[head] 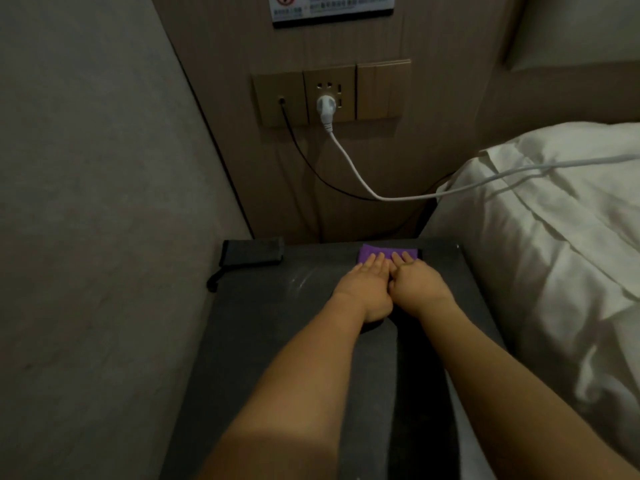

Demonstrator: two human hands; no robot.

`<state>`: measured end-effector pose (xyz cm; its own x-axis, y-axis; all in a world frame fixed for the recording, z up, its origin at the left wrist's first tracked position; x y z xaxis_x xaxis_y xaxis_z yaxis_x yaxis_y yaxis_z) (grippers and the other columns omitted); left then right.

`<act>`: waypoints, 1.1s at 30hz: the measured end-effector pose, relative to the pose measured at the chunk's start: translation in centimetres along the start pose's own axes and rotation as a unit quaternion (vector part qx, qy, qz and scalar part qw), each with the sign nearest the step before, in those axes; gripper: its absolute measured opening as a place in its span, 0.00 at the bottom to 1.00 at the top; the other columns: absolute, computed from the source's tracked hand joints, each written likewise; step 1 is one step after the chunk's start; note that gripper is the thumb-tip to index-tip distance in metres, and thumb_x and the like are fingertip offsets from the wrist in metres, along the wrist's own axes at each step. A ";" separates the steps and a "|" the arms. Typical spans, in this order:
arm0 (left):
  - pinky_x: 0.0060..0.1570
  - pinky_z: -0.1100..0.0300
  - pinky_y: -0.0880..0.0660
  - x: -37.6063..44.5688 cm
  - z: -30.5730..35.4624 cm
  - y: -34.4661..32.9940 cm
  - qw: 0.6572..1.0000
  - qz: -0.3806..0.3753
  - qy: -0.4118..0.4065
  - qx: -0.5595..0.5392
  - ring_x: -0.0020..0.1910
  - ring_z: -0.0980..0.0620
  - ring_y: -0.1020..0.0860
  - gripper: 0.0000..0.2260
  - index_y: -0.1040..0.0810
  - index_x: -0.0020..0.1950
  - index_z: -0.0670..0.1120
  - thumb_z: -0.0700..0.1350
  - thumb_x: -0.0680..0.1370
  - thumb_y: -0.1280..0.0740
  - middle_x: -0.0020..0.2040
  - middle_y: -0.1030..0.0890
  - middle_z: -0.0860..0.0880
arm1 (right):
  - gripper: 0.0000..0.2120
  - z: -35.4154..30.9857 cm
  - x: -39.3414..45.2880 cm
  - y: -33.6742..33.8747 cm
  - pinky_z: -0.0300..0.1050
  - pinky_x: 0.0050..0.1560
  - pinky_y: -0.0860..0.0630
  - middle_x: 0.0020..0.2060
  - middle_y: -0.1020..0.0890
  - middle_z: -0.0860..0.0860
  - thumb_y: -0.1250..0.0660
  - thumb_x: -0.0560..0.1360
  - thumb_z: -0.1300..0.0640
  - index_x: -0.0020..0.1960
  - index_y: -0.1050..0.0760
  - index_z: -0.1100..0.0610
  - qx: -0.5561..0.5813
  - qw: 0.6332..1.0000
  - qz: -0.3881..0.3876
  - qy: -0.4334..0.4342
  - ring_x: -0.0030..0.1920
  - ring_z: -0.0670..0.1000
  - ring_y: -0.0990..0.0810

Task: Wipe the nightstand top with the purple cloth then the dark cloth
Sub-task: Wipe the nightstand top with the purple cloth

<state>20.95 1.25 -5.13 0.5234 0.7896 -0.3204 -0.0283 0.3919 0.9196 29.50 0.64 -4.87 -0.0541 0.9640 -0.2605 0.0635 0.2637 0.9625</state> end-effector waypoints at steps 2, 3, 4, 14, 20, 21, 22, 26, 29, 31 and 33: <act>0.77 0.57 0.56 -1.0 -1.5 0.3 1.000 0.002 0.012 -0.007 0.80 0.49 0.55 0.30 0.55 0.80 0.41 0.46 0.81 0.46 0.81 0.55 0.44 | 0.25 -1.7 0.4 0.0 0.48 0.76 0.46 0.77 0.43 0.56 0.49 0.81 0.55 0.77 0.46 0.59 0.007 1.000 -0.004 0.013 0.77 0.54 0.44; 0.77 0.57 0.56 -1.5 -2.1 0.4 1.000 0.003 0.015 -0.009 0.80 0.49 0.55 0.30 0.55 0.80 0.41 0.46 0.81 0.45 0.81 0.55 0.44 | 0.25 -2.5 0.5 0.1 0.49 0.76 0.46 0.77 0.43 0.56 0.50 0.81 0.55 0.77 0.46 0.59 0.005 1.000 -0.006 0.018 0.77 0.54 0.44; 0.77 0.57 0.56 -1.9 -2.6 0.4 1.000 0.006 0.017 -0.013 0.80 0.49 0.54 0.30 0.55 0.80 0.41 0.45 0.81 0.45 0.81 0.55 0.44 | 0.25 -3.2 0.6 0.1 0.49 0.76 0.46 0.77 0.43 0.56 0.50 0.81 0.55 0.77 0.46 0.59 0.003 1.000 -0.007 0.022 0.77 0.54 0.44; 0.78 0.56 0.55 -4.8 -6.8 0.4 0.999 0.020 0.032 -0.025 0.80 0.49 0.54 0.32 0.54 0.80 0.41 0.46 0.80 0.43 0.81 0.54 0.43 | 0.25 -8.3 1.1 -0.4 0.50 0.76 0.47 0.77 0.43 0.55 0.50 0.81 0.54 0.76 0.45 0.58 0.001 0.999 -0.009 0.040 0.77 0.54 0.44; 0.78 0.56 0.55 -8.1 -11.3 0.0 0.997 0.026 0.066 -0.022 0.80 0.50 0.54 0.31 0.55 0.80 0.41 0.46 0.80 0.44 0.81 0.54 0.44 | 0.26 -13.7 1.2 -0.9 0.50 0.76 0.47 0.77 0.43 0.55 0.48 0.80 0.54 0.77 0.45 0.58 0.010 0.997 -0.011 0.074 0.77 0.54 0.45; 0.78 0.56 0.55 -8.7 -12.0 0.0 0.997 0.029 0.071 -0.024 0.80 0.50 0.54 0.31 0.55 0.80 0.41 0.46 0.80 0.44 0.81 0.54 0.44 | 0.26 -14.6 1.2 -1.0 0.50 0.76 0.47 0.77 0.43 0.55 0.48 0.80 0.54 0.77 0.45 0.58 0.006 0.997 -0.013 0.079 0.77 0.54 0.45; 0.78 0.57 0.55 -9.1 -12.6 0.0 0.996 0.033 0.076 -0.025 0.80 0.50 0.54 0.31 0.54 0.80 0.41 0.46 0.80 0.44 0.81 0.54 0.44 | 0.26 -15.3 1.2 -1.0 0.50 0.76 0.47 0.77 0.43 0.55 0.48 0.80 0.54 0.77 0.45 0.58 0.003 0.996 -0.015 0.083 0.77 0.54 0.45; 0.77 0.57 0.55 -10.7 -14.7 -0.2 0.994 0.045 0.092 -0.034 0.80 0.50 0.54 0.31 0.54 0.80 0.41 0.46 0.80 0.44 0.81 0.54 0.45 | 0.26 -18.0 1.2 -1.1 0.50 0.77 0.47 0.77 0.43 0.56 0.48 0.80 0.54 0.77 0.46 0.59 -0.005 0.994 -0.021 0.103 0.77 0.55 0.45; 0.77 0.57 0.55 -11.6 -15.9 -0.4 0.993 0.043 0.103 -0.028 0.80 0.50 0.54 0.31 0.55 0.80 0.41 0.46 0.81 0.45 0.81 0.54 0.45 | 0.26 -19.5 1.2 -1.3 0.50 0.77 0.47 0.77 0.43 0.56 0.48 0.80 0.55 0.77 0.46 0.59 0.003 0.994 -0.017 0.112 0.77 0.55 0.45; 0.77 0.57 0.55 -12.3 -16.9 -0.2 0.992 0.041 0.115 -0.019 0.80 0.49 0.54 0.31 0.55 0.80 0.41 0.46 0.81 0.45 0.81 0.54 0.44 | 0.26 -20.7 1.4 -1.3 0.50 0.76 0.48 0.77 0.43 0.56 0.48 0.80 0.55 0.77 0.45 0.59 0.013 0.992 -0.012 0.121 0.77 0.54 0.45; 0.77 0.57 0.55 -13.1 -18.1 -0.1 0.991 0.036 0.131 -0.009 0.80 0.49 0.53 0.31 0.55 0.80 0.40 0.46 0.81 0.45 0.81 0.54 0.44 | 0.26 -22.4 1.6 -1.5 0.49 0.76 0.47 0.77 0.42 0.56 0.47 0.79 0.55 0.76 0.45 0.59 0.022 0.990 -0.010 0.139 0.77 0.55 0.45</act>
<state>-1.36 -0.59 -5.11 0.2798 0.9105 -0.3045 -0.0741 0.3367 0.9387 7.05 0.98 -4.99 -0.3275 0.9133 -0.2421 0.1021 0.2889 0.9519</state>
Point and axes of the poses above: each hand's wrist, its own x-axis towards the middle knuckle, its own y-axis out of the back of the hand, z = x × y, the point moved 4 cm from there along x, towards the middle knuckle
